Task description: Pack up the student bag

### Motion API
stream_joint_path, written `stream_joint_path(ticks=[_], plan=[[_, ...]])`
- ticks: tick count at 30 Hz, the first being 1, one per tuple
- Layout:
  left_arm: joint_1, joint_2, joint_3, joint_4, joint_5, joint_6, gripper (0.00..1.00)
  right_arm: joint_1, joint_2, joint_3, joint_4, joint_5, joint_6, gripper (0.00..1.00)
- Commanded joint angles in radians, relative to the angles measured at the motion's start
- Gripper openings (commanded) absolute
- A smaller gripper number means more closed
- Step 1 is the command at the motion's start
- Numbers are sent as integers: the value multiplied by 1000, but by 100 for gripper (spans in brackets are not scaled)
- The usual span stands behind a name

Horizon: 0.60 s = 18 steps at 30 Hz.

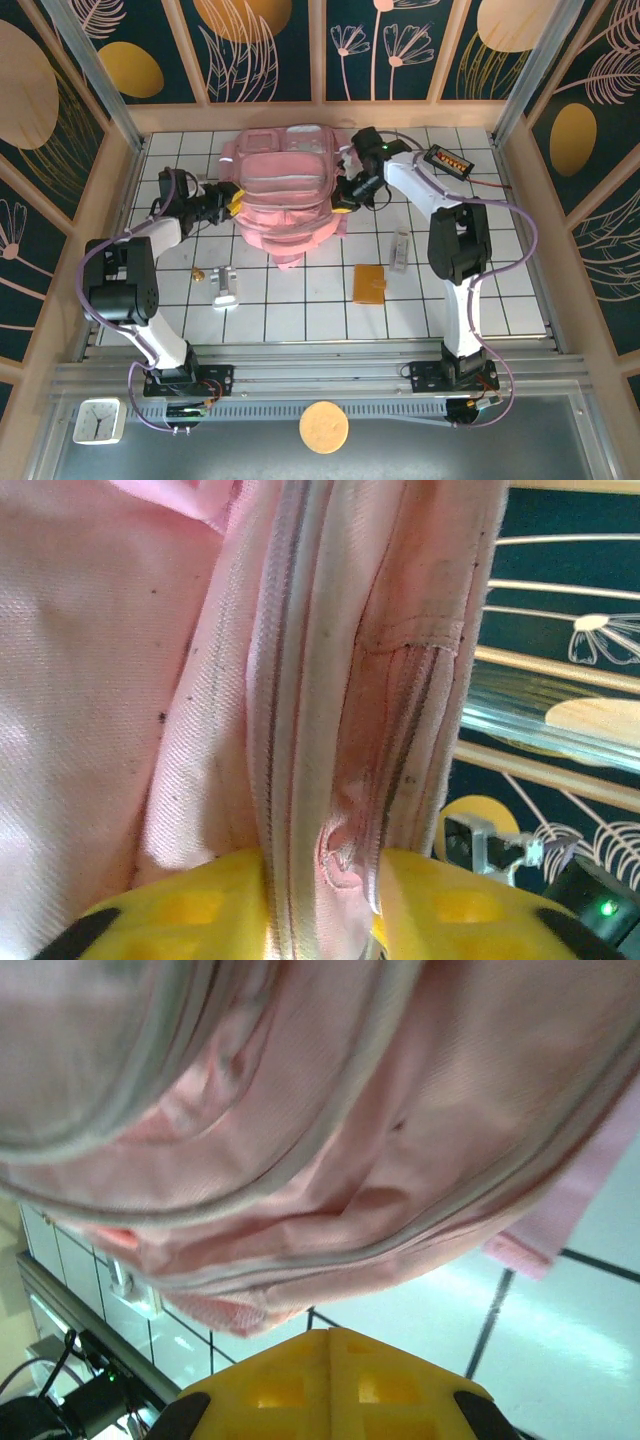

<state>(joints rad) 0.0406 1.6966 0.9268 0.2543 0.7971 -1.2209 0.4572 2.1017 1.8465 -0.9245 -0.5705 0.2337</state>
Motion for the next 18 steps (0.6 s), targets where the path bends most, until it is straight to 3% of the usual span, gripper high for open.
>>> stream_joint_path(ticks=[1,4,7,13,18], plan=[[3,-73,-26,-33,-22,30,43,60,-21,-9,9,-36,-11,4],[3,-145,-125,-3,-26,-2,51,93,-64,-77,89,-22,-13,33],[1,-216,-193,-16,-33,-11,57,126,-90,-119,185,-43,-5,47],[-33,-265,-255,32,-52,-72,59,148,-44,-84,236,-14,19,54],[-53,-247,-238,63,-72,-97,59,187,-27,-37,233,151,44,53]])
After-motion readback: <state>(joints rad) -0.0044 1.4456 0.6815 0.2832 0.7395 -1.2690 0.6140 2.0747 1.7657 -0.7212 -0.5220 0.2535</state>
